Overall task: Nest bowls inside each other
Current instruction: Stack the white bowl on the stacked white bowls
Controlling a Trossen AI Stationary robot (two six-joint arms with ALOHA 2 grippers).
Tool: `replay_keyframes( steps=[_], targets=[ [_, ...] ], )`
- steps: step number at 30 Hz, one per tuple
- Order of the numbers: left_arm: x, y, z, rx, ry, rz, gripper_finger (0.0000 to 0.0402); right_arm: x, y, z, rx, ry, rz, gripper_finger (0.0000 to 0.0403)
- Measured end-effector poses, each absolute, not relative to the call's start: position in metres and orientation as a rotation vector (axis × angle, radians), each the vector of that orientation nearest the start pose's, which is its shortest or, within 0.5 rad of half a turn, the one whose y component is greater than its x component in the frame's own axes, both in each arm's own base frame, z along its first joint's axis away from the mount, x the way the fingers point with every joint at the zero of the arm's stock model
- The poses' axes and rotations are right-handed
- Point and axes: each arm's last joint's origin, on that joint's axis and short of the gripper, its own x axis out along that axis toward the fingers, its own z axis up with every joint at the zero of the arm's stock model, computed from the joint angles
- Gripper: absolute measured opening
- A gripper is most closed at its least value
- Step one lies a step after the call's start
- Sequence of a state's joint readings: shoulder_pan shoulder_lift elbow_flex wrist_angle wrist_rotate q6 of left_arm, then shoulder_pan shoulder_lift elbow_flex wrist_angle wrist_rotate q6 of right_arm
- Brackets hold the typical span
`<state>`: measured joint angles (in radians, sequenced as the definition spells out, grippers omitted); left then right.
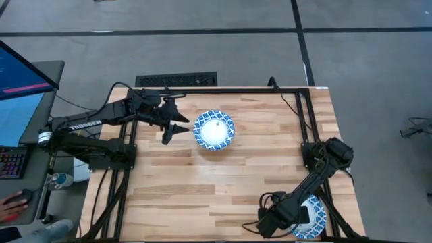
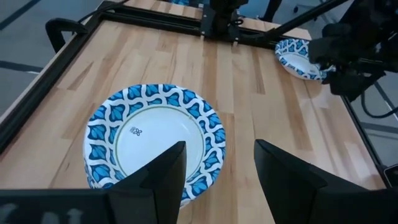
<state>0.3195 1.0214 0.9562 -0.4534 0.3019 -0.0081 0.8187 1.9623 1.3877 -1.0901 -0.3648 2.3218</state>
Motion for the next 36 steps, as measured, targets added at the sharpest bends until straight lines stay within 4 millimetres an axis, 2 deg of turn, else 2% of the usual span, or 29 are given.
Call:
replay_keyframes(
  steps=[6, 10, 14, 20, 24, 31, 36],
  targets=[
    [0.205, 0.059, 0.325, -0.169, 0.492, 0.02, 0.0181, 0.227, 0.273, 0.158, 1.125, 1.68, -1.317, 0.0222],
    [0.205, 0.059, 0.326, -0.175, 0.488, 0.022, 0.0181, 0.225, 0.275, 0.157, 1.115, 1.693, -1.323, 0.0204],
    [0.206, 0.059, 0.326, -0.181, 0.486, 0.023, 0.0181, 0.225, 0.275, 0.157, 1.111, 1.682, -1.321, 0.0155],
    [0.206, 0.059, 0.326, -0.193, 0.483, 0.027, 0.0181, 0.223, 0.276, 0.157, 1.101, 1.688, -1.309, 0.0057],
    [0.206, 0.059, 0.326, -0.196, 0.483, 0.028, 0.0181, 0.223, 0.276, 0.157, 1.098, 1.689, -1.309, 0.0013],
    [0.206, 0.059, 0.326, -0.202, 0.48, 0.03, 0.0181, 0.228, 0.268, 0.157, 1.032, 1.717, -1.244, 0.0015],
    [0.208, 0.06, 0.331, -0.185, 0.424, 0.029, 0.0181, 0.249, 0.248, 0.166, 0.853, 1.641, -1.07, 0.0006]
  ],
)
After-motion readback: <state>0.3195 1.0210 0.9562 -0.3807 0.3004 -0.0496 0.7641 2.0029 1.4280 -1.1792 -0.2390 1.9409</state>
